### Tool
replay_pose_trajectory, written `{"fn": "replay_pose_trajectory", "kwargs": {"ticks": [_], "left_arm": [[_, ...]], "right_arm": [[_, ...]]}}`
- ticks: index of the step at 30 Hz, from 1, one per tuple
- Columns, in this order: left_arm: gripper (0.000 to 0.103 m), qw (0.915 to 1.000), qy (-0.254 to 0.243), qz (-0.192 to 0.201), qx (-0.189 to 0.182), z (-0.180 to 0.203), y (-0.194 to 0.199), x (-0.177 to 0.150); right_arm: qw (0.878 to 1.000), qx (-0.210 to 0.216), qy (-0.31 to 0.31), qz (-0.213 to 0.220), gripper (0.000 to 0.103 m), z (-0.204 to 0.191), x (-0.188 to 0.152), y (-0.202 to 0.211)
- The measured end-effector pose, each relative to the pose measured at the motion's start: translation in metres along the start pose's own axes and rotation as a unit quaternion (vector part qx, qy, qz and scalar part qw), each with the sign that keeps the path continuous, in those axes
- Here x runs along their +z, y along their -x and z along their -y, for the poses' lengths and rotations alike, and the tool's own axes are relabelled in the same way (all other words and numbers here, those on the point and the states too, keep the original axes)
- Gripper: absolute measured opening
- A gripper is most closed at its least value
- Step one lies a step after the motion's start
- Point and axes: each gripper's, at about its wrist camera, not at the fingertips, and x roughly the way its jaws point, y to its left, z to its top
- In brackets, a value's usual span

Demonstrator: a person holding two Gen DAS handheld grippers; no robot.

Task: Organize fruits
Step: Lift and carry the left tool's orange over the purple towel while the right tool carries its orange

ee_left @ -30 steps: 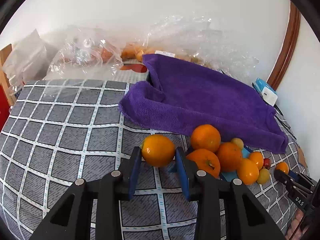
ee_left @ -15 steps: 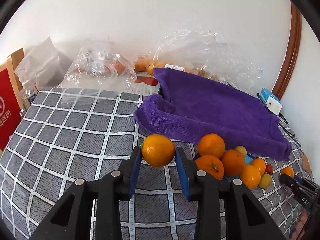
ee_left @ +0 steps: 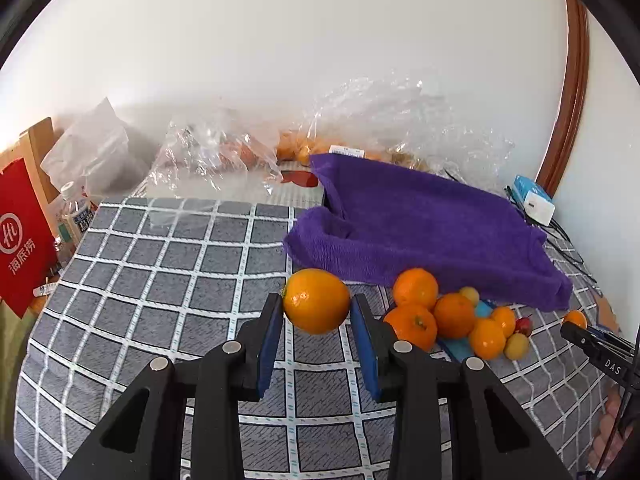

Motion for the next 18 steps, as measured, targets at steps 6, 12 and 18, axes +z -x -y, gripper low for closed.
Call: {"fn": "replay_pose_trajectory", "kwargs": {"ticks": [6, 12, 18], "left_arm": [[0.033, 0.9998, -0.002, 0.019, 0.004, 0.000, 0.021, 0.032], [0.033, 0.9994, 0.002, 0.035, -0.001, 0.007, 0.029, 0.071], [0.033, 0.9981, -0.015, 0.060, -0.004, 0.024, 0.031, 0.102]], "right_arm": [[1.000, -0.008, 0.014, 0.023, 0.031, -0.015, 0.029, 0.024], [0.998, -0.009, 0.018, 0.051, 0.031, -0.025, 0.067, 0.041], [0.997, -0.020, 0.022, 0.074, 0.031, -0.030, 0.105, 0.053]]}}
